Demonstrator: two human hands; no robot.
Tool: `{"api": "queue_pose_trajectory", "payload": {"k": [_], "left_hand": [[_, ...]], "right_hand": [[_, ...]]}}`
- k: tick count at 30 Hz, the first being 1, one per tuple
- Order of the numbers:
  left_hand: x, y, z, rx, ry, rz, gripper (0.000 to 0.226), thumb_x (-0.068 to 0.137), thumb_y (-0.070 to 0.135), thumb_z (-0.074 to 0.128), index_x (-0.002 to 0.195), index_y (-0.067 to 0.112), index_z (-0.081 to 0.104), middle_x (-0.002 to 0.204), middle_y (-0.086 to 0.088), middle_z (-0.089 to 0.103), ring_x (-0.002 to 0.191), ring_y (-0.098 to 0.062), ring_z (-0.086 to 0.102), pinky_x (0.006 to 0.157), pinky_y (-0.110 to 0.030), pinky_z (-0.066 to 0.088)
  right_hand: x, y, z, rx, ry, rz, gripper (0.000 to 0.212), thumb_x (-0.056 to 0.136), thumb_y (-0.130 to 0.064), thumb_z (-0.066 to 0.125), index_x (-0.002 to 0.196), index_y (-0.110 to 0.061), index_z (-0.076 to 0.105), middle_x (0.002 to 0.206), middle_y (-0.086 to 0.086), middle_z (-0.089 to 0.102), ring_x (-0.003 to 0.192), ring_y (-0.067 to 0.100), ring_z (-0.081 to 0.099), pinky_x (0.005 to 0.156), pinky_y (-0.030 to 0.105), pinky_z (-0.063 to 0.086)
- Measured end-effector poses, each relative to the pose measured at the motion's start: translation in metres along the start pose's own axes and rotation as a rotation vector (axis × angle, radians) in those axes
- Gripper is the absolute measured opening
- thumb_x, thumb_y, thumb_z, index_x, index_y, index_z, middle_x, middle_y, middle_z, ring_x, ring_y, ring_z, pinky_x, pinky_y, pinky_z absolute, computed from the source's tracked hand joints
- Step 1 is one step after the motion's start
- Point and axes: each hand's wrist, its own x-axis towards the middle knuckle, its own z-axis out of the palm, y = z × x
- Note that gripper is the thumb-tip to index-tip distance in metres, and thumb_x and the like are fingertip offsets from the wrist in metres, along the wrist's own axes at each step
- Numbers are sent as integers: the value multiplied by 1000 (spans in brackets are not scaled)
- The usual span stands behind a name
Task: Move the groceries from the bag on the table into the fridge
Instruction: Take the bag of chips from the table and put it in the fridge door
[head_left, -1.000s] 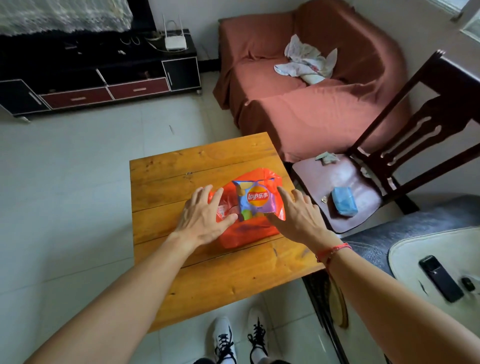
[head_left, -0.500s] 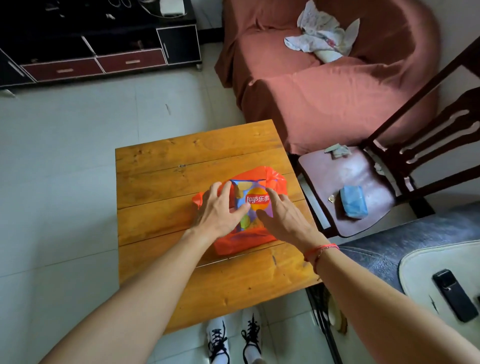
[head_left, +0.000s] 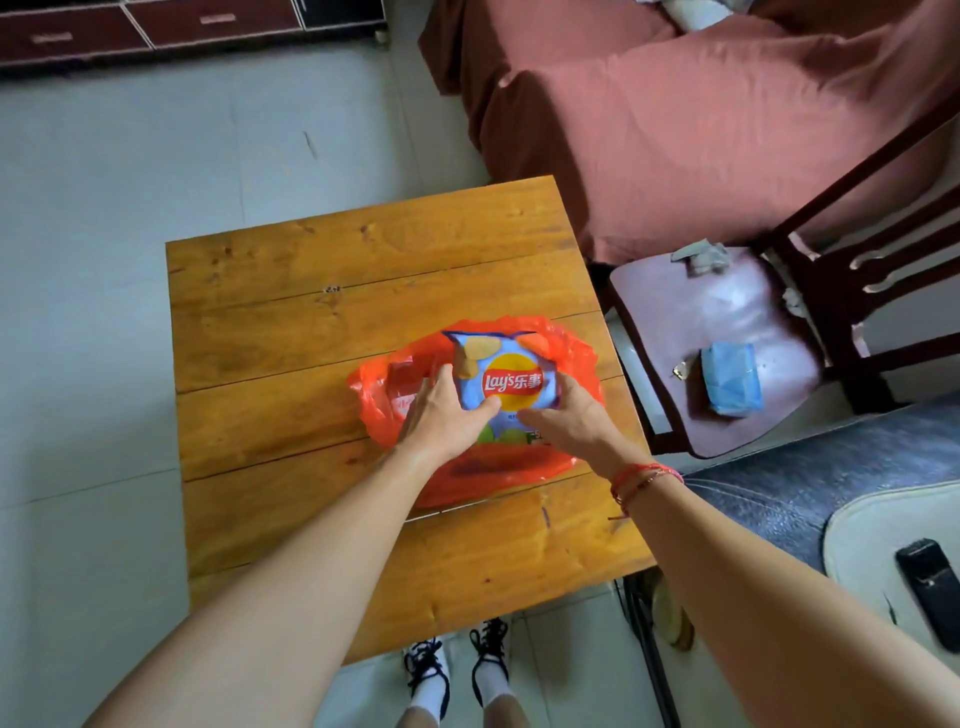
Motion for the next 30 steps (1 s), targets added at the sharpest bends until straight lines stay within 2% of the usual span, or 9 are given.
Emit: {"api": "queue_pose_trajectory", "payload": {"k": [4,8,13,17,20,23,27,30], "left_hand": [[21,-9,12,-100,-15,-65,61,84,47,69,130,15,46,129,-2,54,124,-27,52,96,-35,43],[38,-16,21,-178,-14,-131,77,78,49,74,138,12,44,138,-2,51,126,-23,50,103,-41,44],[54,-24,28,-227,16,-167,70,78,33,81,134,10,46,130,1,50,113,-18,51,91,-32,45],[53,-28,29,-255,18,-167,65,82,24,78,136,10,44,120,6,44,106,-15,45,89,-32,44],[53,-30,29,-256,27,-167,58,80,24,80,128,14,48,127,0,53,111,-21,54,95,-40,50],[50,-30,30,-264,39,-158,57,79,24,81,124,15,49,125,-2,54,114,-24,56,97,-45,51],[41,-28,29,-286,77,-130,64,80,20,80,132,11,45,124,1,51,117,-21,52,94,-34,45],[27,-24,22,-303,109,-101,74,84,18,77,144,9,35,140,-4,44,134,-24,40,96,-27,34]], "right_hand": [[23,10,3,74,4,34,70,63,-47,73,123,-18,55,114,5,68,104,27,66,92,50,56],[44,18,4,128,14,50,55,71,-36,80,118,-17,59,112,4,69,102,25,67,92,49,57],[62,25,7,133,-14,27,56,76,-23,86,125,-16,59,114,4,70,104,24,68,93,45,58],[65,28,7,143,-36,22,54,76,-15,86,123,-15,60,113,7,71,103,28,69,91,48,59],[64,26,6,136,-41,10,56,74,-15,88,123,-13,60,113,8,71,103,27,69,89,48,60],[62,24,6,134,-39,-5,60,74,-16,88,125,-14,58,114,8,70,104,27,69,88,49,60],[54,22,5,177,-26,-40,63,70,-11,89,125,-16,58,111,8,72,100,27,71,84,50,61],[42,15,4,253,-20,-70,71,62,-12,90,125,-18,59,106,8,75,96,28,73,82,52,61]]}}
